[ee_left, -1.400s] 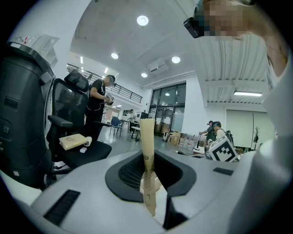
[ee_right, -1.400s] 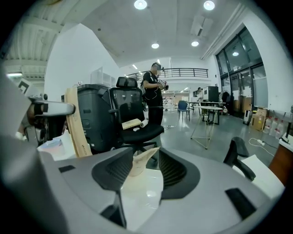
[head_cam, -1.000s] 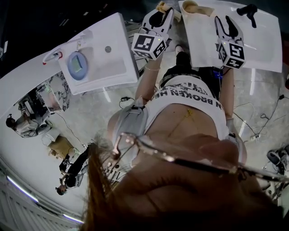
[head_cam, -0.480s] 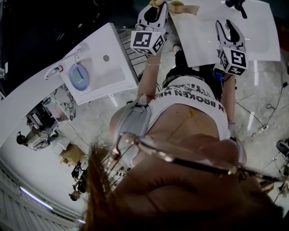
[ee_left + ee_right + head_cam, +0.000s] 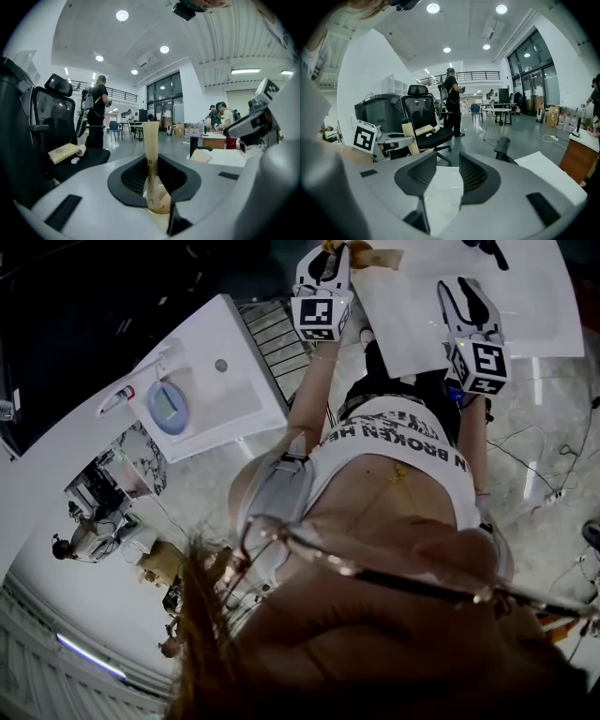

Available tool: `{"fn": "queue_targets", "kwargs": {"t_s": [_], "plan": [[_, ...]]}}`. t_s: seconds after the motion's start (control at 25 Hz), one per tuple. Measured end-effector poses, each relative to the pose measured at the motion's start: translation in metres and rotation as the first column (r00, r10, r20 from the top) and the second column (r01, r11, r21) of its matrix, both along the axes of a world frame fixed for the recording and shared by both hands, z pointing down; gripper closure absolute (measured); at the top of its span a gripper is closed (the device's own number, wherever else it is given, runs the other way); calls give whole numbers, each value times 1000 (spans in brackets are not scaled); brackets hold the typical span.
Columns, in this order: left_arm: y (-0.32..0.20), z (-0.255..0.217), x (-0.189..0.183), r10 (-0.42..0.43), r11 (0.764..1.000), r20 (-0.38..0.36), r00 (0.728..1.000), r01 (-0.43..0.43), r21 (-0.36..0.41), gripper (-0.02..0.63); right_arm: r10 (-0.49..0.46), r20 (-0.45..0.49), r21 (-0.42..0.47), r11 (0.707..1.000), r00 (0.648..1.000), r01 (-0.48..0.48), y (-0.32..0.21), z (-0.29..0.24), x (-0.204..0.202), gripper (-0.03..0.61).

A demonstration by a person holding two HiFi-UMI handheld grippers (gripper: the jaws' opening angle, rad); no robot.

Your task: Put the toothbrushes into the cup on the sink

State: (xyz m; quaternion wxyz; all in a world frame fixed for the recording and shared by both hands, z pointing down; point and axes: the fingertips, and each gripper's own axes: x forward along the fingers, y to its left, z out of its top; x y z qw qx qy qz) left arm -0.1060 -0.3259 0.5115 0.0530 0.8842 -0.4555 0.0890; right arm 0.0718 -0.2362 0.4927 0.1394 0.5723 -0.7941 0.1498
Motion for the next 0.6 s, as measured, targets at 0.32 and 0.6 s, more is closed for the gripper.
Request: {"fn": "queue_targets", "kwargs": {"t_s": [0.32, 0.6], "plan": [[-2, 31, 6, 7, 998, -18, 1000, -8, -65, 548, -11, 14, 9, 1000, 1000, 11, -4, -2, -7, 518], [-2, 30, 11, 49, 994, -70, 996, -56, -97, 524, -31, 19, -3, 1000, 999, 31, -6, 0, -12, 522]]}}
